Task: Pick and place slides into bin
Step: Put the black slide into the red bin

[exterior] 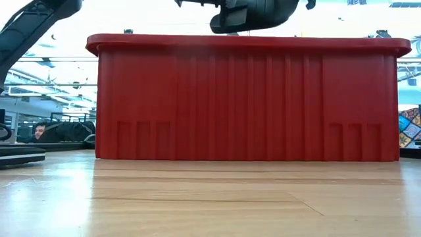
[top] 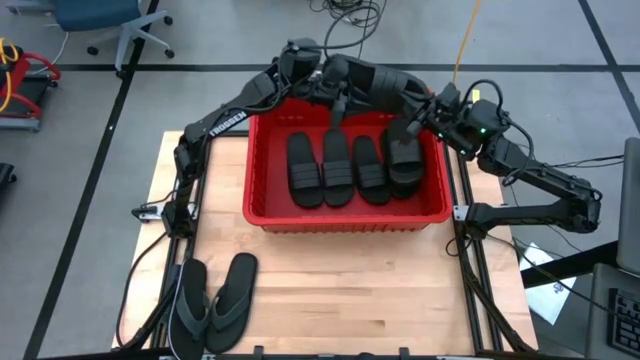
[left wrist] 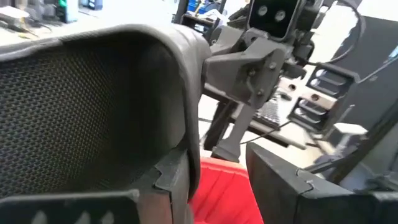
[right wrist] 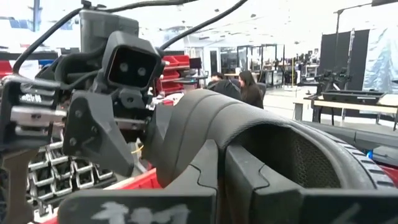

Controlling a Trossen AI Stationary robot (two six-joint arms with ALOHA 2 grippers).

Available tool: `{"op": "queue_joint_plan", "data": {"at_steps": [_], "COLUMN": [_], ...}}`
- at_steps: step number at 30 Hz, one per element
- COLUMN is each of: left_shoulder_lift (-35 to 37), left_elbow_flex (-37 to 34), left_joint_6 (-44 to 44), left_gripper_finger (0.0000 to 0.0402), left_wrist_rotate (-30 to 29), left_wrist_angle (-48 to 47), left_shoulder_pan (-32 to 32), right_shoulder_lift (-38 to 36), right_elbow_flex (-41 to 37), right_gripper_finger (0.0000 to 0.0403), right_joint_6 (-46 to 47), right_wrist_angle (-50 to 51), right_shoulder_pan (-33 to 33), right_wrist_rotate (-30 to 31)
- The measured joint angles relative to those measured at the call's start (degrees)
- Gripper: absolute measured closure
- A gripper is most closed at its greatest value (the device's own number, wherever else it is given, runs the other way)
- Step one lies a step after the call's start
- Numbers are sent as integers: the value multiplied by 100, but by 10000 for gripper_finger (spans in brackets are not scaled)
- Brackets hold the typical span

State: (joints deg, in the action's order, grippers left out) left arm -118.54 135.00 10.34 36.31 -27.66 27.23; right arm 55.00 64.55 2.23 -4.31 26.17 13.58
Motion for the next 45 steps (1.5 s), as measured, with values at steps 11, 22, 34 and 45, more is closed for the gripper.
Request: {"op": "queue_joint_plan", "data": {"at_steps": [11, 22, 34, 45], "left_shoulder_lift": [0, 0, 2, -46], "left_elbow_flex": [0, -1, -15, -11], "left_joint_6": [-749, -1101, -2170, -2725], "left_gripper_finger": [326, 398, 400, 401], "left_wrist_rotate": [-920, 591, 2147, 1439], "left_wrist_angle": [33, -650, -2480, -2627], "left_shoulder_pan": [-179, 197, 498, -38], "right_shoulder_lift": [7, -21, -974, -1129], "right_elbow_flex": [0, 0, 28, 14], "right_gripper_finger": [403, 383, 261, 254], "right_joint_6": [60, 27, -36, -434], "right_wrist_angle": [-140, 152, 1366, 2784], "right_shoulder_pan": [0, 0, -4, 0], "right_wrist_rotate": [-268, -843, -1148, -1373]}}
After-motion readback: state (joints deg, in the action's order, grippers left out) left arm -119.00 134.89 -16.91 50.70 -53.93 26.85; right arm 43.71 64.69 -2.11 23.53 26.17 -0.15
